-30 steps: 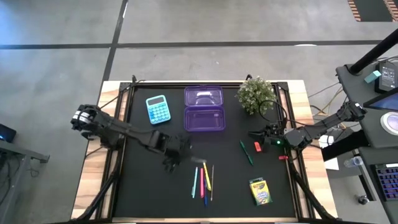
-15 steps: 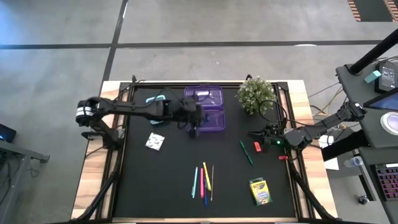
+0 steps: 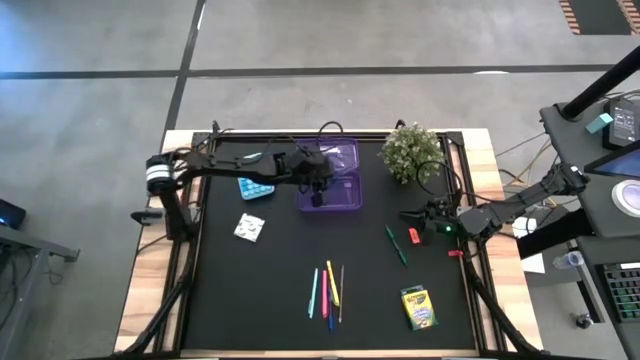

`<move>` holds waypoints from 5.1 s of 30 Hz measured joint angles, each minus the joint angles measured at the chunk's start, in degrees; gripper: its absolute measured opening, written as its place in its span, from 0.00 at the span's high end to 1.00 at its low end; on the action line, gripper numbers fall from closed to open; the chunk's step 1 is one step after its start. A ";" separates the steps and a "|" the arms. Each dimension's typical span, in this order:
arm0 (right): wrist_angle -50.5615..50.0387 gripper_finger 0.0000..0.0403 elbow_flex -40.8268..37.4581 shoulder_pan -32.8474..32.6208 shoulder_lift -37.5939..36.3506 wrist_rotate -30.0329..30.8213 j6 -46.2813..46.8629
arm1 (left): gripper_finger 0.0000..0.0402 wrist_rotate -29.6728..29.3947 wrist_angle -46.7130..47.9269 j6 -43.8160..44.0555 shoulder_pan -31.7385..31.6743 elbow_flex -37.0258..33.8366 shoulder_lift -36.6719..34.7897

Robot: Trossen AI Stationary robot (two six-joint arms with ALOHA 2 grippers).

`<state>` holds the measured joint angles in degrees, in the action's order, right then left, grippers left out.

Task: Pack school essentials
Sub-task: Put the blue scissors into the purple supply box, then put the green pen into the purple supply box

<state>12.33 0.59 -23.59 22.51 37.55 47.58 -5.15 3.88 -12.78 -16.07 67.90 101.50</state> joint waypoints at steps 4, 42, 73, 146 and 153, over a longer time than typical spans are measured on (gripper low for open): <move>-0.01 0.83 -0.01 0.00 0.75 2.52 -4.10 | 0.77 0.25 1.60 0.25 0.02 -0.02 2.45; 15.46 0.83 2.86 0.13 0.88 2.73 7.72 | 0.70 3.43 6.20 0.39 0.06 0.20 2.69; 13.88 0.74 10.70 0.11 0.91 4.56 -5.74 | 0.46 2.82 5.62 3.91 0.11 0.11 2.40; -61.57 0.65 52.13 13.54 64.66 -36.25 23.37 | 0.35 16.72 -0.46 36.03 8.70 1.49 -17.25; -61.00 0.69 51.96 14.64 68.69 -38.76 21.19 | 0.35 16.74 -0.46 35.89 8.70 1.46 -17.25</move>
<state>-48.67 52.56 -8.95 91.21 -1.20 68.77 11.60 3.42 23.11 -7.38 69.36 84.25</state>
